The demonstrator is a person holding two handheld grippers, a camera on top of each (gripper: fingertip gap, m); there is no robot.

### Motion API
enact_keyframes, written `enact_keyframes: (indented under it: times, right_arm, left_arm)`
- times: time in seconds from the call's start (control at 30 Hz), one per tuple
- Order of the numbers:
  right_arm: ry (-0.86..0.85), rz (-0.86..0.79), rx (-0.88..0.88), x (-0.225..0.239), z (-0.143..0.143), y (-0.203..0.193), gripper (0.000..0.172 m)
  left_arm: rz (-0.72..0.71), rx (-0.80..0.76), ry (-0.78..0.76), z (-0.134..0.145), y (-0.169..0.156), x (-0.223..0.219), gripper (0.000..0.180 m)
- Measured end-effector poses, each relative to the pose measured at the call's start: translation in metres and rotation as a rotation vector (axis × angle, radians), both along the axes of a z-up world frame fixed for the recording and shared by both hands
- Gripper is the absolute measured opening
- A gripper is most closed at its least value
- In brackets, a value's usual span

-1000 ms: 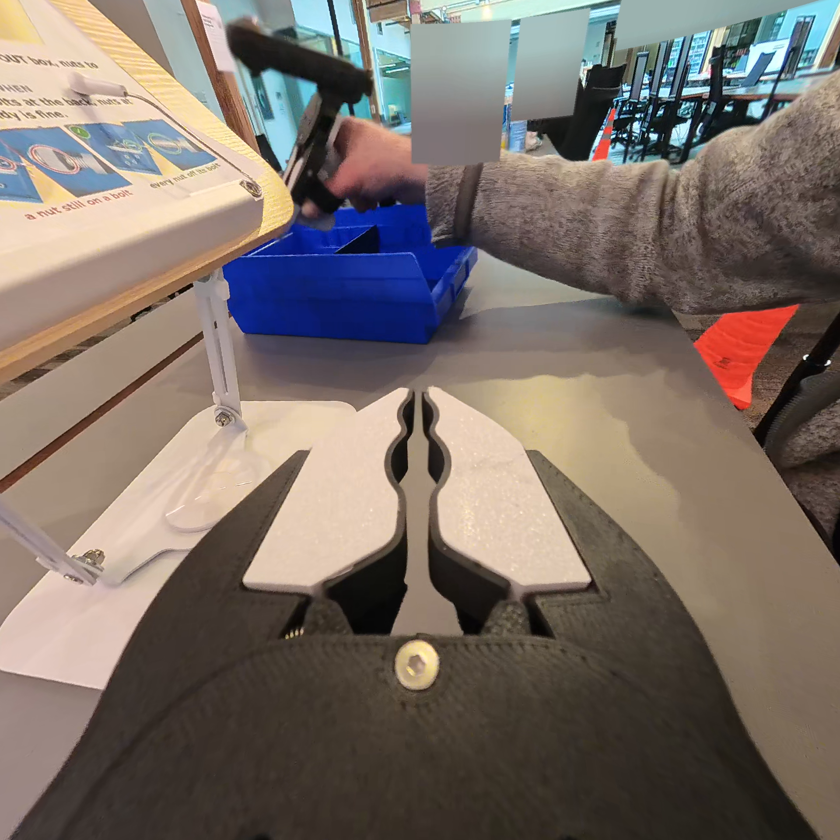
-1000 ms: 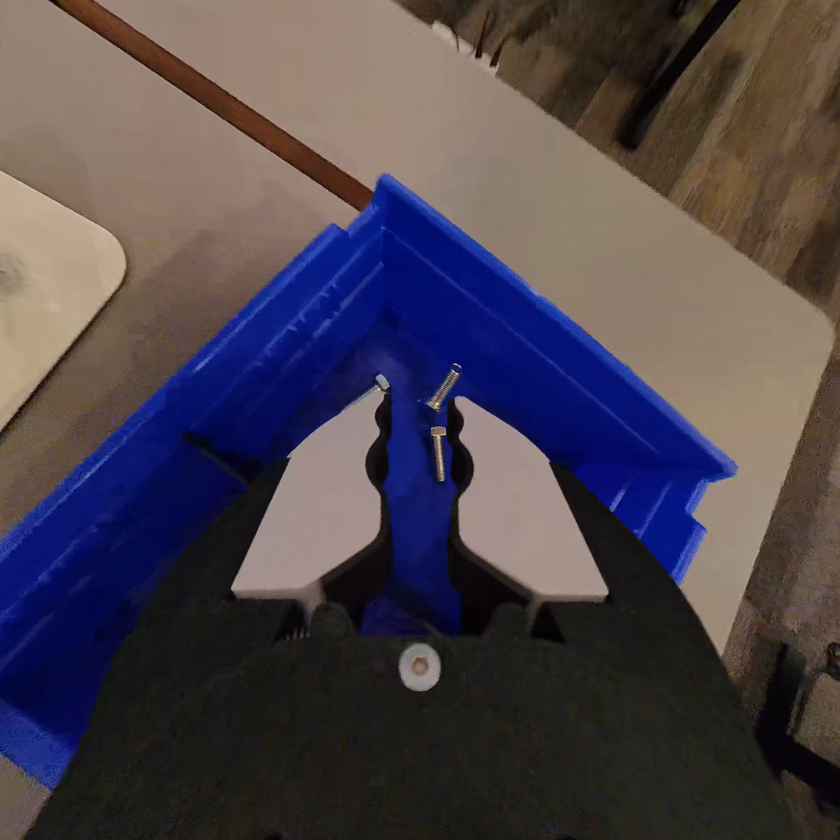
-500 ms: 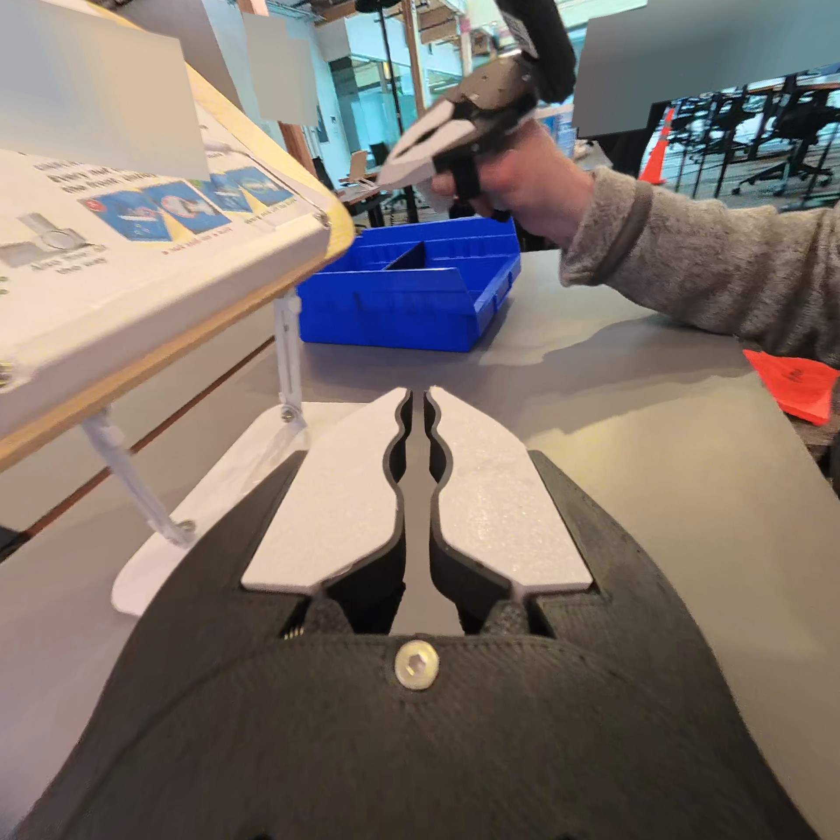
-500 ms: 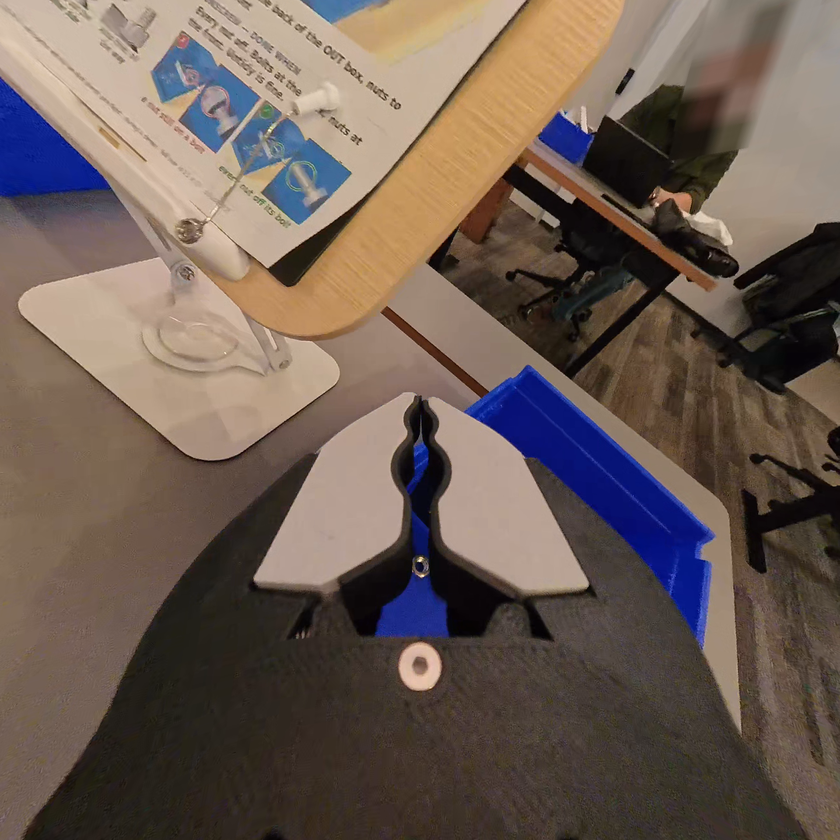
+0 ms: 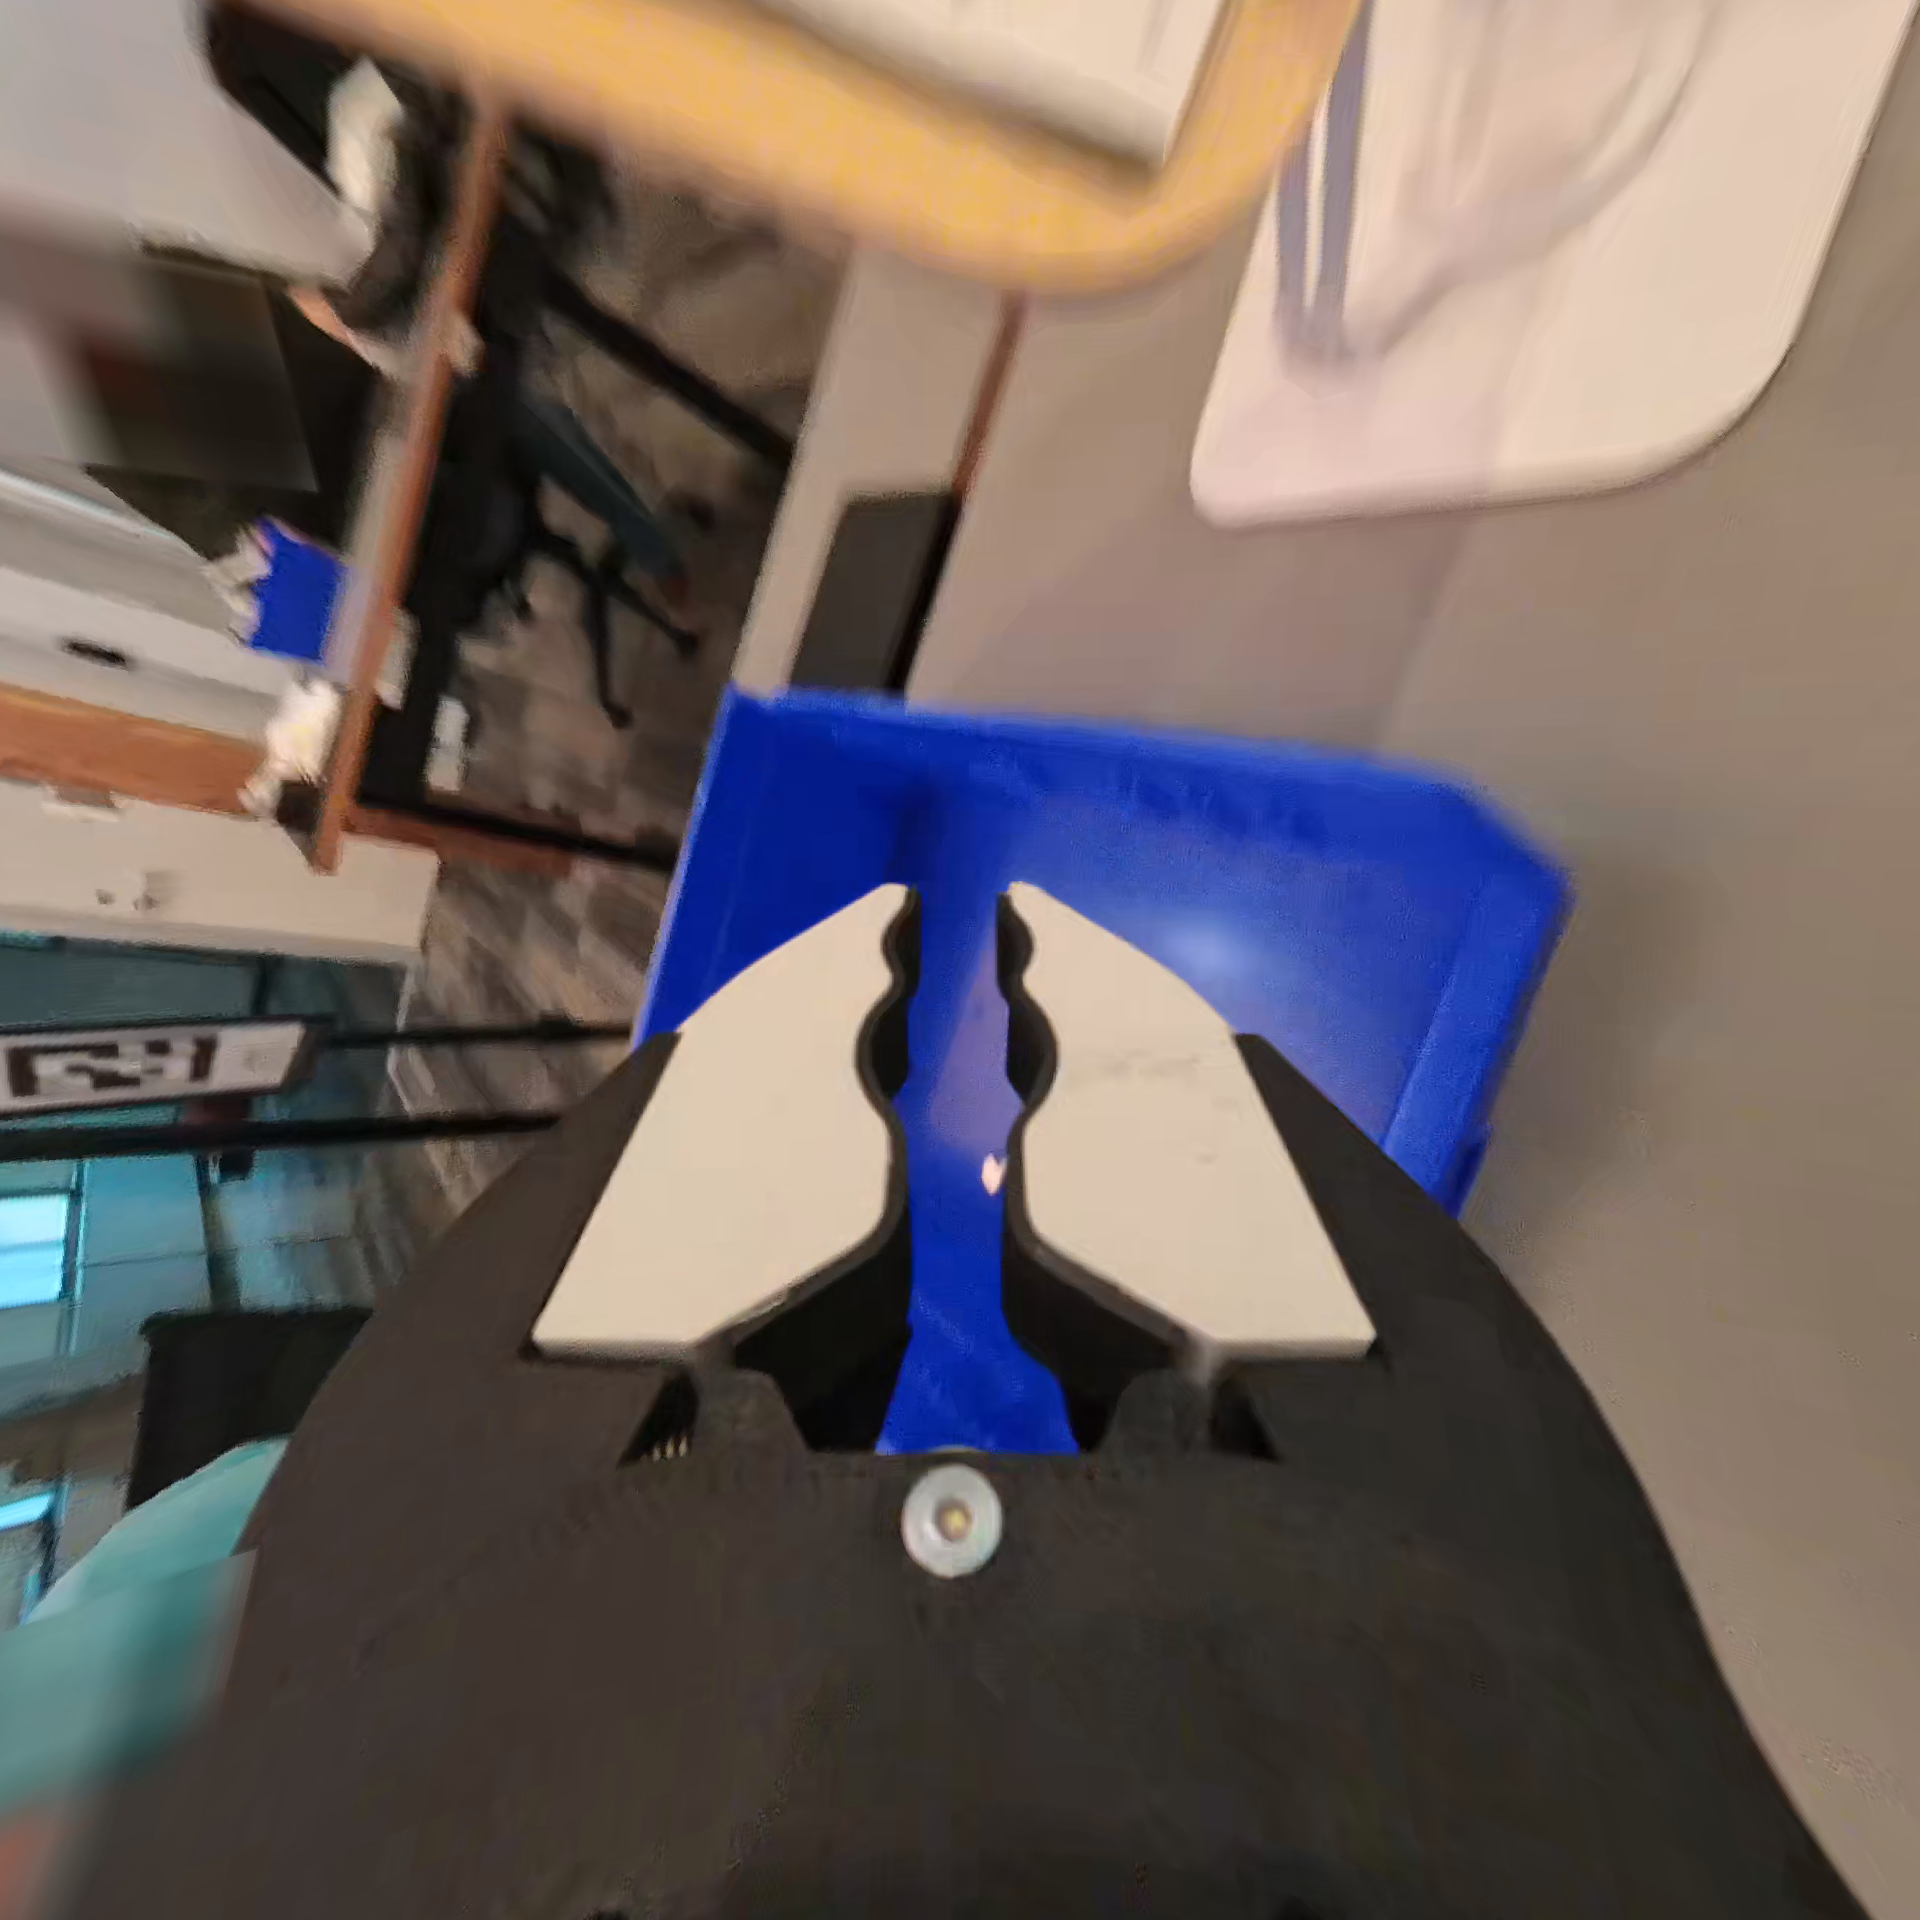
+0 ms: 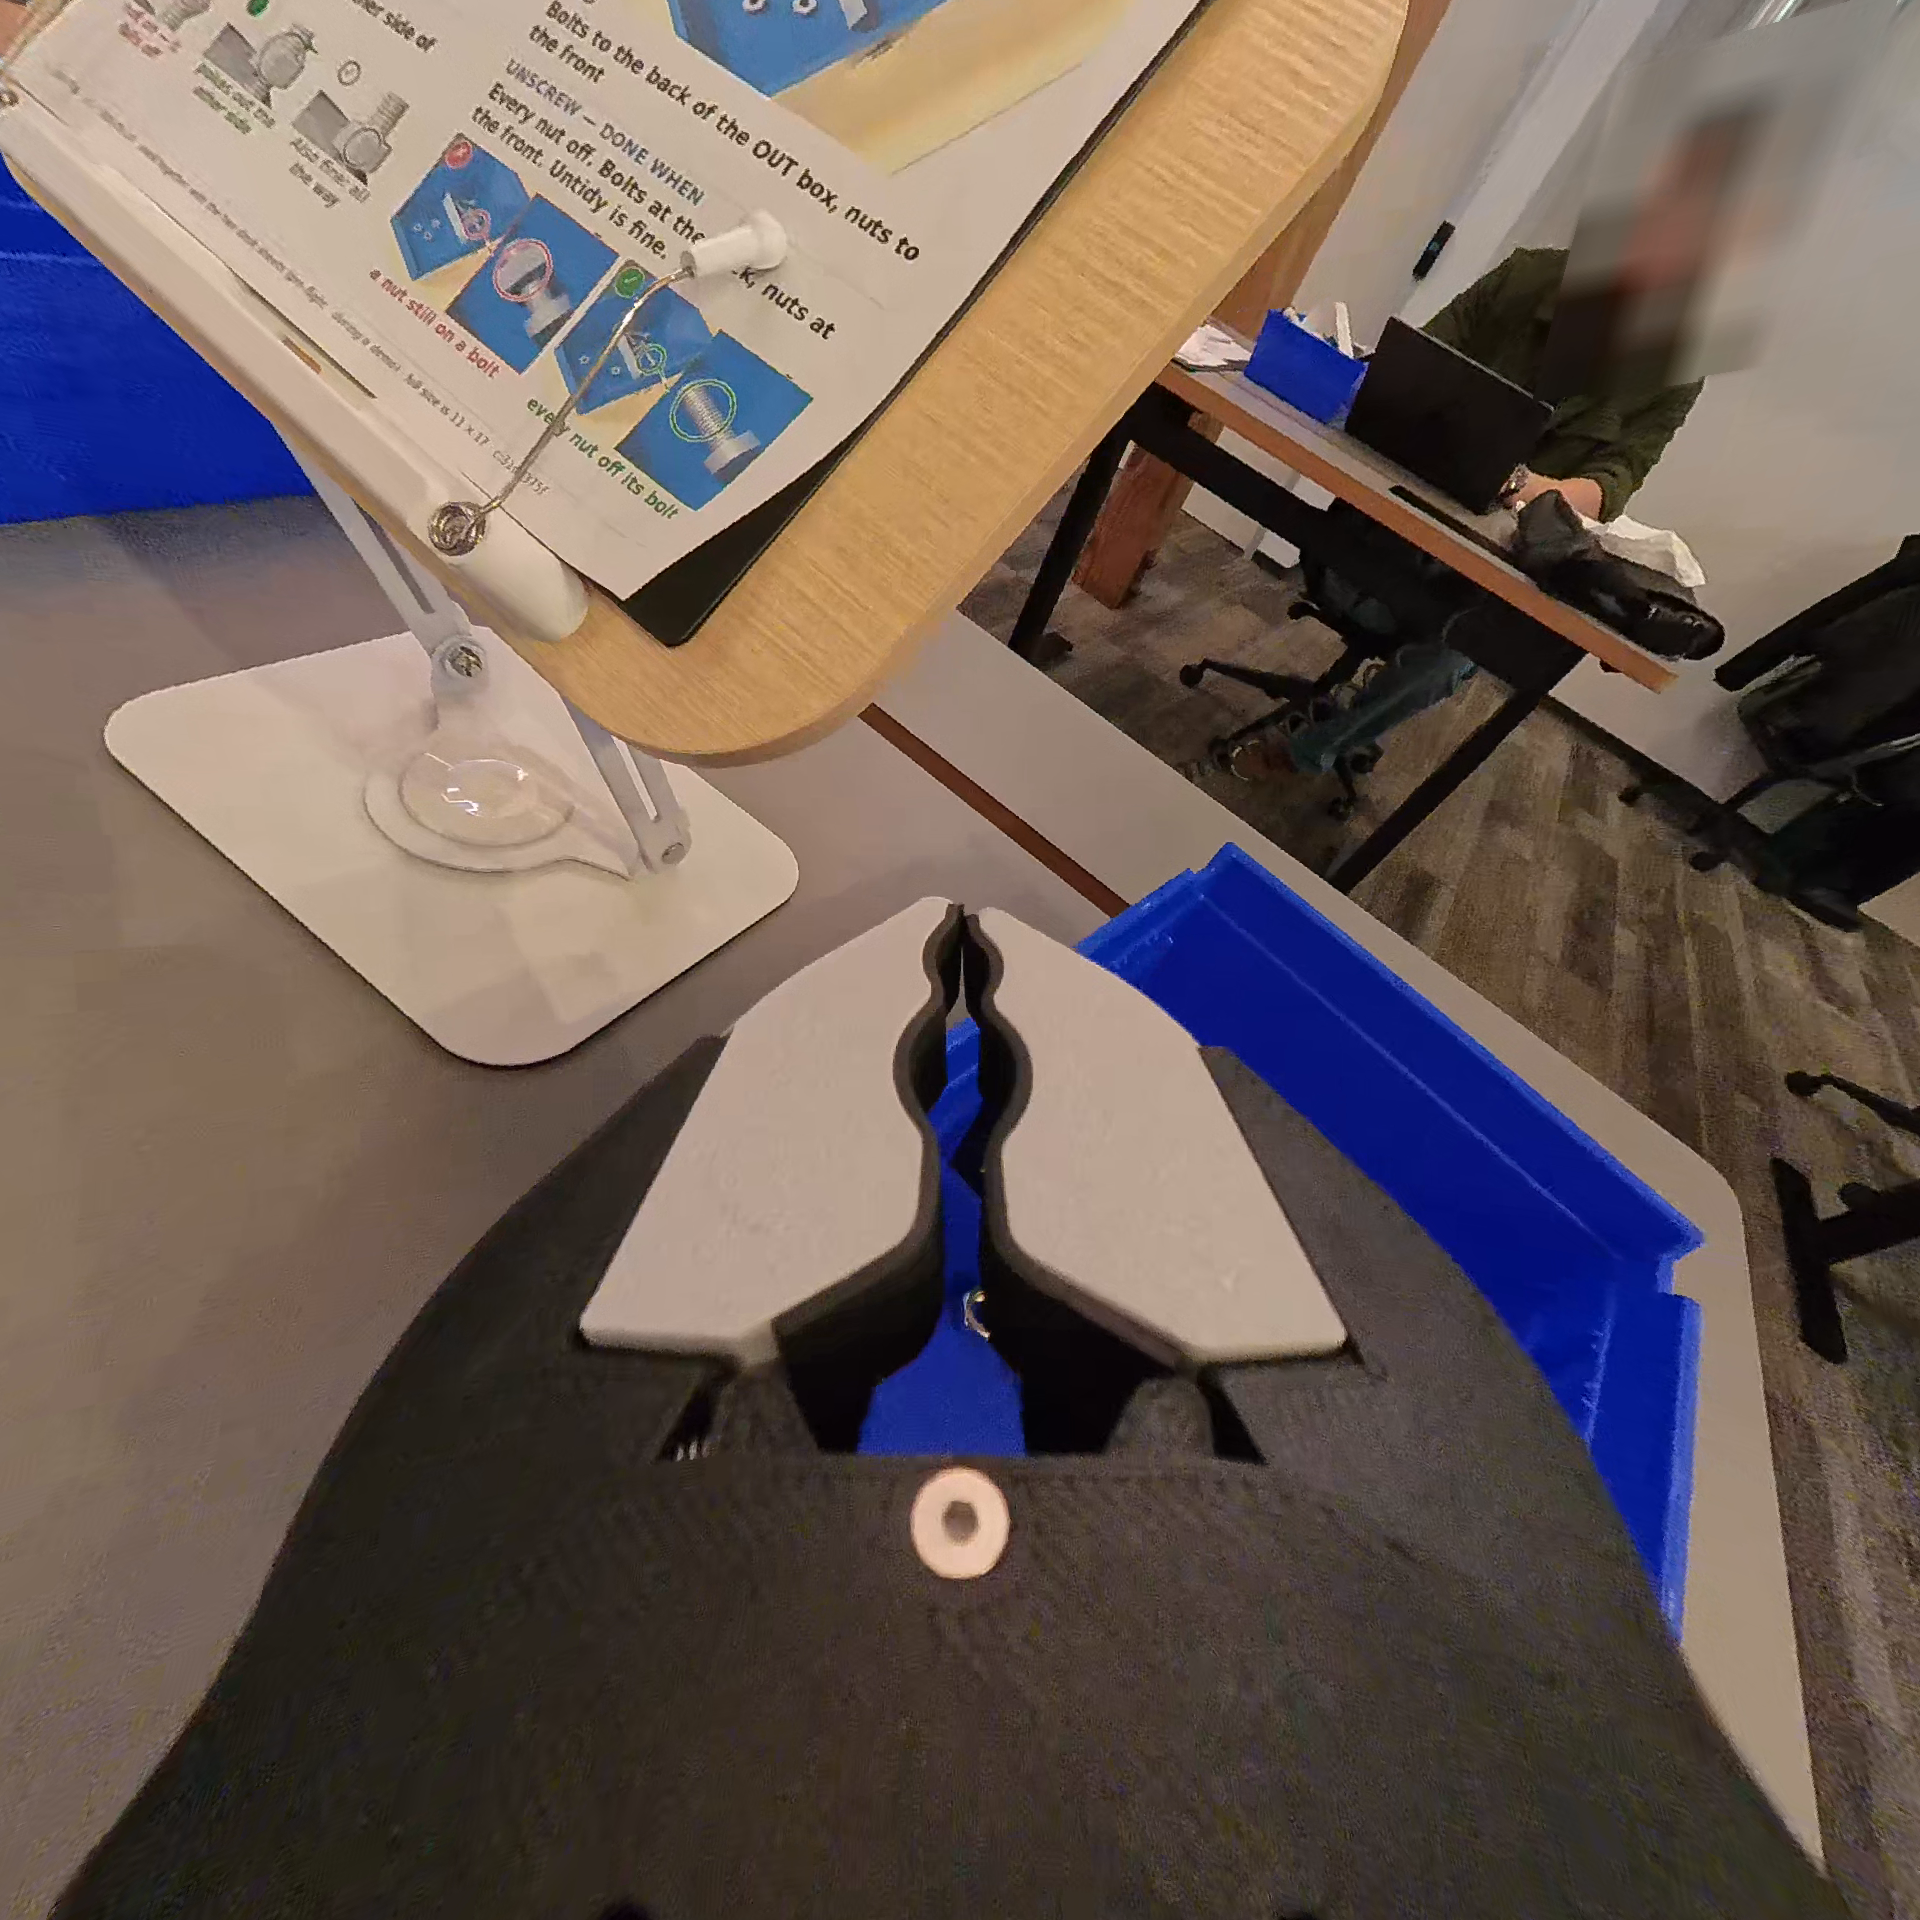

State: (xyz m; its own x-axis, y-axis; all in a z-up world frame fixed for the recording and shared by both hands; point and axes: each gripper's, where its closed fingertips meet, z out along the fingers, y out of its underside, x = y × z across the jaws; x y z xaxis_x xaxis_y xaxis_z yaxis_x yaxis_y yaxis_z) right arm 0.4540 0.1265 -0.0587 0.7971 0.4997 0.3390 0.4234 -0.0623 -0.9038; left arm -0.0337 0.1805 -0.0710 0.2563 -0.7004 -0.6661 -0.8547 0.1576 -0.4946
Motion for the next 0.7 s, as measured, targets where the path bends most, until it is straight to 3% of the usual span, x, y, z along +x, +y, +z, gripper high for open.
enact_keyframes:
  times: [0.23, 0.53, 0.7]
  right_arm:
    - [-0.003, 0.008, -0.03, 0.0, -0.008, 0.002, 0.0]
    - [-0.015, 0.017, -0.049, 0.001, -0.014, 0.004, 0.0]
    - [-0.011, 0.019, -0.051, 0.003, -0.014, 0.004, 0.0]
  left_arm:
    - [0.026, -0.259, 0.483, -0.098, 0.038, -0.055, 0.023]
    - [0.005, -0.408, 0.809, -0.147, 0.065, -0.09, 0.024]
    - [0.013, -0.462, 0.886, -0.162, 0.073, -0.1, 0.02]
